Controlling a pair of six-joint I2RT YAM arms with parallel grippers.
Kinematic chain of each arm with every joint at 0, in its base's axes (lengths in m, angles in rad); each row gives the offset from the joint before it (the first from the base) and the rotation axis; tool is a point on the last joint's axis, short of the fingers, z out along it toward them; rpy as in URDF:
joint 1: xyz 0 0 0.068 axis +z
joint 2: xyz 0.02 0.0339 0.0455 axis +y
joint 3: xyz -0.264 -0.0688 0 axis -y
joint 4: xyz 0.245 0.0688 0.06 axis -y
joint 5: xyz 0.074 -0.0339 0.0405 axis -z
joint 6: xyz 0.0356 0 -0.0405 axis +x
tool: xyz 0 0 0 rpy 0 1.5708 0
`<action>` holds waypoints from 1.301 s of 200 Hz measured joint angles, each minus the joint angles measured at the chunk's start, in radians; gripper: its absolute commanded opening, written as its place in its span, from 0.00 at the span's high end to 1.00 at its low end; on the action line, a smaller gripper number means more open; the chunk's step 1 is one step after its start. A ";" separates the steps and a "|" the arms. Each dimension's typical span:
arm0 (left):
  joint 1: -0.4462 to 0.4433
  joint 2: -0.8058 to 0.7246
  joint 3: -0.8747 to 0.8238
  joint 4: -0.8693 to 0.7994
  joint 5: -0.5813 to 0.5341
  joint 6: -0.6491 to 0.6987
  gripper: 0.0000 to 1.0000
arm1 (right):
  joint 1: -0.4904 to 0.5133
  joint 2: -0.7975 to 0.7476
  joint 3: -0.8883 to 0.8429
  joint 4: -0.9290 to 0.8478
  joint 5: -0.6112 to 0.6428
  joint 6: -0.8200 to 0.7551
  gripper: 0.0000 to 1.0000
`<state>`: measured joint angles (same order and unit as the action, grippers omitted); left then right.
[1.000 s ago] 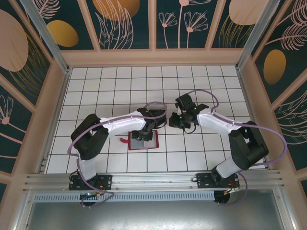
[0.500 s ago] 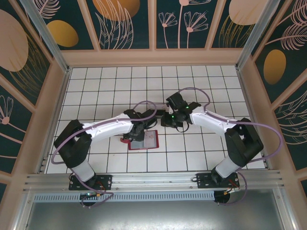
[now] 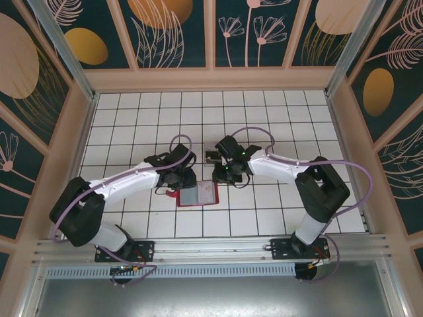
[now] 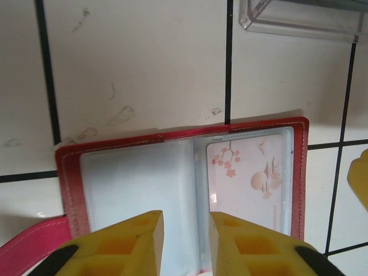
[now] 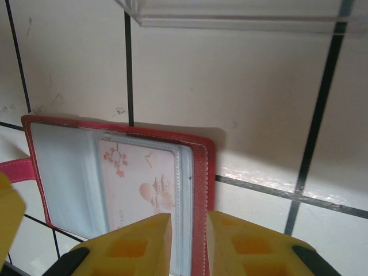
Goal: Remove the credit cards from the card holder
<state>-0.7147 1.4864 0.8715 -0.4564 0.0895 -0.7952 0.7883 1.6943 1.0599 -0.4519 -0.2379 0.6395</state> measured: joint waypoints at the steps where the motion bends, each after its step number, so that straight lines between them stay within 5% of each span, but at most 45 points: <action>1: 0.001 0.000 -0.002 0.003 0.002 -0.001 0.73 | 0.000 0.001 0.000 0.000 0.000 0.000 0.76; 68: 0.038 0.001 -0.094 0.170 0.129 -0.029 0.73 | 0.043 0.072 0.027 0.016 -0.023 0.027 0.77; 260: 0.042 0.108 -0.101 0.194 0.211 0.019 0.71 | 0.056 0.123 0.030 0.030 -0.018 0.029 0.83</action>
<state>-0.6731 1.5948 0.7708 -0.2626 0.3004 -0.7765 0.8444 1.8172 1.0901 -0.4217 -0.2562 0.6685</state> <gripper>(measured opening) 0.276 0.174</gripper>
